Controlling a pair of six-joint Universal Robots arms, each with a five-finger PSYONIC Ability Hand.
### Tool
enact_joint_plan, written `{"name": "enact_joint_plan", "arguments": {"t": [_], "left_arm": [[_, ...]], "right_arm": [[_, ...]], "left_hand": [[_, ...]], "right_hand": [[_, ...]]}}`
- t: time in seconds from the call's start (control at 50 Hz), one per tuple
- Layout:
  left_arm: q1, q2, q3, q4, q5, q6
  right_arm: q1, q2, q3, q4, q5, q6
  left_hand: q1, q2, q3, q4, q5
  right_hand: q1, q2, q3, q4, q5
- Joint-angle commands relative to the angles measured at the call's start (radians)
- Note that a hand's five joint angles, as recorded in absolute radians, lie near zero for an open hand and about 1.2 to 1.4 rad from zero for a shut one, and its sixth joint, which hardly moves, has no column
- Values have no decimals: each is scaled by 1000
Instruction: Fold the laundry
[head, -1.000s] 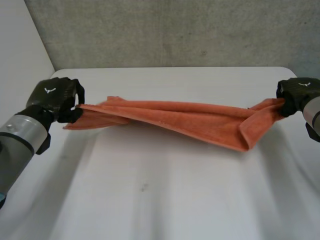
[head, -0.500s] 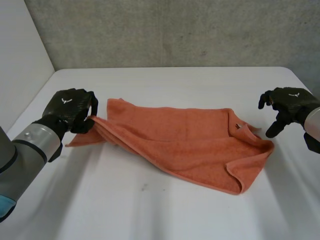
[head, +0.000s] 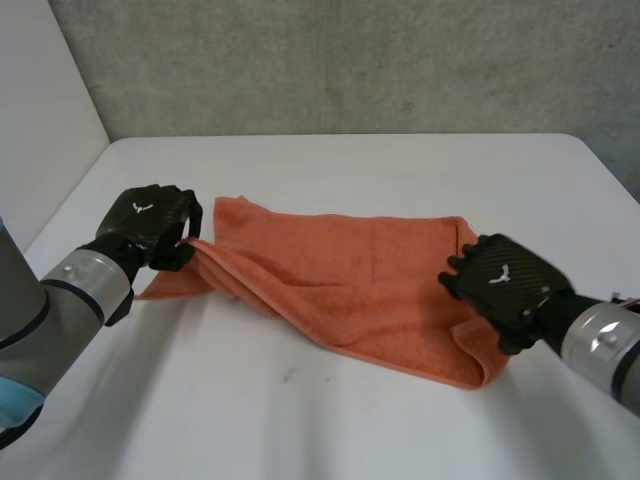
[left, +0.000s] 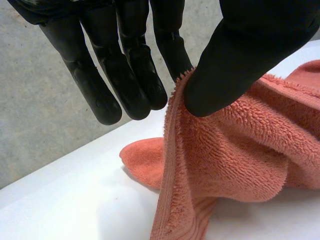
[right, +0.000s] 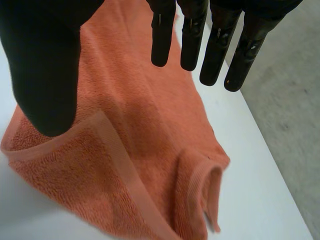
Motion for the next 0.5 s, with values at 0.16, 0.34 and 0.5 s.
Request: {"name": "enact_joint_plan", "arguments": {"t": [0.16, 0.34, 0.5], "left_arm": [[-1, -1, -9, 1, 2, -3], [-1, -4, -9, 1, 3, -3], [1, -4, -9, 1, 3, -3]], "right_arm": [[74, 196, -29, -29, 108, -198], [87, 231, -60, -78, 160, -211], [86, 251, -63, -89, 165, -220]], "left_hand": [[277, 201, 205, 202, 250], [277, 201, 205, 202, 250], [277, 201, 205, 202, 250]], "right_hand": [[131, 73, 82, 95, 96], [227, 169, 179, 191, 193], [316, 258, 267, 280, 281]]}}
